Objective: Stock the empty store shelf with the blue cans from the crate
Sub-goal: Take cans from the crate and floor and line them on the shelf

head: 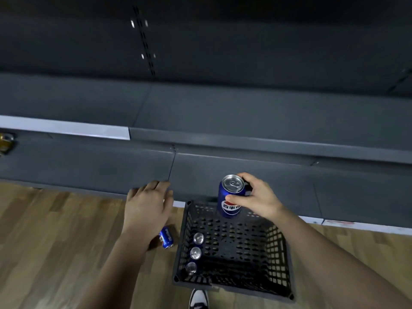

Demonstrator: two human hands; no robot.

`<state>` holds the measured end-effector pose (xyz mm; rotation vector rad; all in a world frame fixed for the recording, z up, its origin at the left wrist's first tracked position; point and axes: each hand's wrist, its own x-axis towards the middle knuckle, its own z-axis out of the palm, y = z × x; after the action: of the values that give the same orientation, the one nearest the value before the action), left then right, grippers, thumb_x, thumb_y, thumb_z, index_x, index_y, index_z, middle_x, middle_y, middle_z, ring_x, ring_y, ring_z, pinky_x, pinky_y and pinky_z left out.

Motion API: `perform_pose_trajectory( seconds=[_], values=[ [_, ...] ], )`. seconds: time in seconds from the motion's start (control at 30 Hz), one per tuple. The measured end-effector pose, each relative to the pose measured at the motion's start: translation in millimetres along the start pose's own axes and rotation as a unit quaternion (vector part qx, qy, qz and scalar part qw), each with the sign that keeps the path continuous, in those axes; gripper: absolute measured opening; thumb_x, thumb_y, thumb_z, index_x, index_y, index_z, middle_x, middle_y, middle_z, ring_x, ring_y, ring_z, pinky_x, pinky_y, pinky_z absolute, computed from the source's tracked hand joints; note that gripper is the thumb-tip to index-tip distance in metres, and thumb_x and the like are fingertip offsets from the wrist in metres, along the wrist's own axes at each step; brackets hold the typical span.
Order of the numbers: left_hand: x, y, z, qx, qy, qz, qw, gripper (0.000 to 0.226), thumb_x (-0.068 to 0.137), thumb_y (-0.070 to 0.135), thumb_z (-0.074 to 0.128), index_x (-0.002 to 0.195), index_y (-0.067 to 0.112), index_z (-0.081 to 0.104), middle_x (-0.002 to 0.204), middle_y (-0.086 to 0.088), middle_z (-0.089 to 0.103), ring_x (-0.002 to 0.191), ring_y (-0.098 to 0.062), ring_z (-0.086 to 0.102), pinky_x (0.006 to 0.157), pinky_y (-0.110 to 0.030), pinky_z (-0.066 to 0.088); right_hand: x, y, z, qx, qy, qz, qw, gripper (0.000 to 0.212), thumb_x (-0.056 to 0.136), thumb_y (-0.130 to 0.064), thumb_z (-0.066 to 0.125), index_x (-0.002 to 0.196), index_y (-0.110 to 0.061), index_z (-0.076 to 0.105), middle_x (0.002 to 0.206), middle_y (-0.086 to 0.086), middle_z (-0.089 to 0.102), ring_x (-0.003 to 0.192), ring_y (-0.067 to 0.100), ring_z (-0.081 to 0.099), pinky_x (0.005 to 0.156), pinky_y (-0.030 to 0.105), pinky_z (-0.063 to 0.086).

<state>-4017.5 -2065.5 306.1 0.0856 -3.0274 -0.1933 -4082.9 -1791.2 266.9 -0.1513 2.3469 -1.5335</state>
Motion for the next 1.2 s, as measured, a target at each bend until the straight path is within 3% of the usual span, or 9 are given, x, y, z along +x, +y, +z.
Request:
perform_pose_trajectory(
  seconds=[0.27, 0.53, 0.7, 0.77, 0.9, 1.07, 1.2],
  values=[
    [7.2, 38.2, -140.7, -0.015, 0.076, 0.039, 0.996, 0.023, 0.090, 0.026, 0.051, 0.107, 0.018, 0.065, 0.095, -0.001, 0.071, 0.085, -0.024, 0.066, 0.081, -0.040, 0.046, -45.5, -152.1, -75.1, 0.005, 0.052, -0.058, 0.997, 0.039, 0.069, -0.020, 0.087, 0.100, -0.019, 0.062, 0.093, -0.008, 0.071, 0.085, 0.002, 0.067, 0.072, 0.012, 0.046],
    [19.2, 47.3, -224.1, -0.025, 0.122, 0.069, 0.990, 0.043, 0.087, 0.039, 0.033, 0.103, 0.020, 0.069, 0.092, 0.003, 0.071, 0.082, -0.021, 0.067, 0.077, -0.039, 0.048, -68.8, -268.0, -114.5, -0.006, 0.094, -0.128, 0.987, 0.047, 0.056, -0.046, 0.083, 0.092, -0.026, 0.062, 0.093, -0.007, 0.071, 0.091, 0.015, 0.068, 0.084, 0.035, 0.055],
    [54.4, 41.5, -266.0, -0.032, 0.174, 0.094, 0.980, 0.044, 0.086, 0.037, 0.032, 0.099, 0.019, 0.070, 0.088, 0.004, 0.071, 0.077, -0.020, 0.067, 0.074, -0.036, 0.049, -58.8, -328.8, -123.1, -0.013, 0.100, -0.161, 0.982, 0.039, 0.065, -0.034, 0.085, 0.095, -0.022, 0.063, 0.094, -0.007, 0.072, 0.088, 0.009, 0.069, 0.080, 0.028, 0.052],
    [71.1, 36.8, -279.8, -0.027, 0.182, 0.099, 0.978, 0.043, 0.085, 0.037, 0.033, 0.098, 0.020, 0.070, 0.086, 0.004, 0.070, 0.076, -0.020, 0.066, 0.074, -0.036, 0.048, -49.9, -351.8, -125.5, -0.018, 0.105, -0.170, 0.980, 0.044, 0.062, -0.040, 0.084, 0.096, -0.022, 0.063, 0.094, -0.007, 0.073, 0.090, 0.010, 0.069, 0.083, 0.032, 0.054],
    [103.1, 23.2, -301.8, -0.015, 0.198, 0.112, 0.974, 0.039, 0.084, 0.036, 0.036, 0.096, 0.021, 0.070, 0.084, 0.005, 0.069, 0.073, -0.020, 0.065, 0.073, -0.034, 0.047, -27.7, -393.1, -129.3, -0.013, 0.130, -0.198, 0.971, 0.037, 0.069, -0.033, 0.084, 0.098, -0.022, 0.064, 0.096, -0.006, 0.073, 0.091, 0.012, 0.070, 0.088, 0.039, 0.055],
    [138.3, 8.6, -315.9, -0.031, 0.191, 0.120, 0.974, 0.030, 0.090, 0.032, 0.045, 0.107, 0.022, 0.068, 0.099, 0.004, 0.070, 0.091, -0.020, 0.065, 0.084, -0.037, 0.042, 6.1, -434.1, -130.7, 0.004, 0.149, -0.195, 0.969, 0.051, 0.058, -0.052, 0.081, 0.101, -0.029, 0.066, 0.100, -0.009, 0.073, 0.096, 0.012, 0.069, 0.092, 0.042, 0.055],
    [161.5, -4.0, -323.4, -0.045, 0.187, 0.132, 0.972, 0.031, 0.094, 0.031, 0.048, 0.120, 0.023, 0.062, 0.116, 0.004, 0.065, 0.106, -0.019, 0.060, 0.094, -0.035, 0.036, 37.3, -454.8, -130.3, 0.016, 0.160, -0.158, 0.974, 0.063, 0.050, -0.055, 0.084, 0.104, -0.029, 0.066, 0.099, -0.008, 0.073, 0.094, 0.011, 0.070, 0.088, 0.043, 0.057]
  ],
)
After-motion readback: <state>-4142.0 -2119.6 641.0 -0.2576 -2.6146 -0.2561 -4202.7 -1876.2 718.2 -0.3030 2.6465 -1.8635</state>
